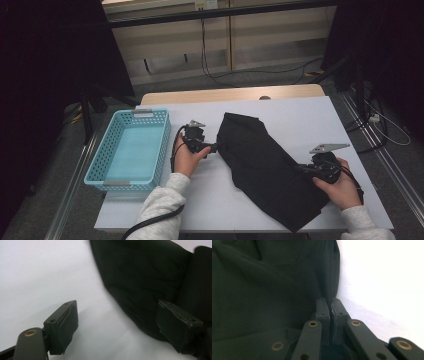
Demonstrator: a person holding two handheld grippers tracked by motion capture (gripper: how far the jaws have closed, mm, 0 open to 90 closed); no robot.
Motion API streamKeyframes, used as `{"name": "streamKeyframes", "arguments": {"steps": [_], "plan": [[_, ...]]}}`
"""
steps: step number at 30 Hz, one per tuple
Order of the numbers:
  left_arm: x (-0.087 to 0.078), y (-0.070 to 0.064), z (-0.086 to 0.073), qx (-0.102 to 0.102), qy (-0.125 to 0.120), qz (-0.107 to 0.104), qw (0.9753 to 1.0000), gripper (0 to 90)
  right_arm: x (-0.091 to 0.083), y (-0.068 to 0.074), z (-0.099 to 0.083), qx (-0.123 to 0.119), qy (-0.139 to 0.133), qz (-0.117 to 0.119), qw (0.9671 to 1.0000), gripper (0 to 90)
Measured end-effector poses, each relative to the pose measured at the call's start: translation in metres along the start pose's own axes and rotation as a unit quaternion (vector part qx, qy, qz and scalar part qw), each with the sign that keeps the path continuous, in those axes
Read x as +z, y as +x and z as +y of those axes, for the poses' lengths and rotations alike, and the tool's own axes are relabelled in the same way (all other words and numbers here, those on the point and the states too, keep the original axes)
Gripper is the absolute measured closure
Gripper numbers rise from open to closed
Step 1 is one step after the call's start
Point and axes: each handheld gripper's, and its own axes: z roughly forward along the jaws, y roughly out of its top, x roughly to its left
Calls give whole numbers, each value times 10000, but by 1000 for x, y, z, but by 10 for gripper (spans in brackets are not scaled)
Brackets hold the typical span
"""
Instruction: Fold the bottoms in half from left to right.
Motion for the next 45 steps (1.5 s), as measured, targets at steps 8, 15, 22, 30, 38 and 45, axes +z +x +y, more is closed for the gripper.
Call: {"name": "streamKeyframes", "arguments": {"steps": [8,15,22,30,38,45], "plan": [[17,1,8,124,84,105,9998,195,1,0,-1,47,-27,31,10000,866],[27,-15,15,210,190,129,9995,267,1,0,-2,51,-38,53,10000,865],[27,-21,19,29,313,-151,9994,571,1,1,-2,37,-23,63,10000,865],[25,-18,18,-298,368,-381,9982,829,1,2,-2,28,-42,83,10000,865],[9,-1,9,-548,352,-265,9975,863,1,1,-2,56,-46,113,9999,865],[-14,12,-11,-676,197,-38,9975,867,8,4,2,92,-71,221,9997,859]]}}
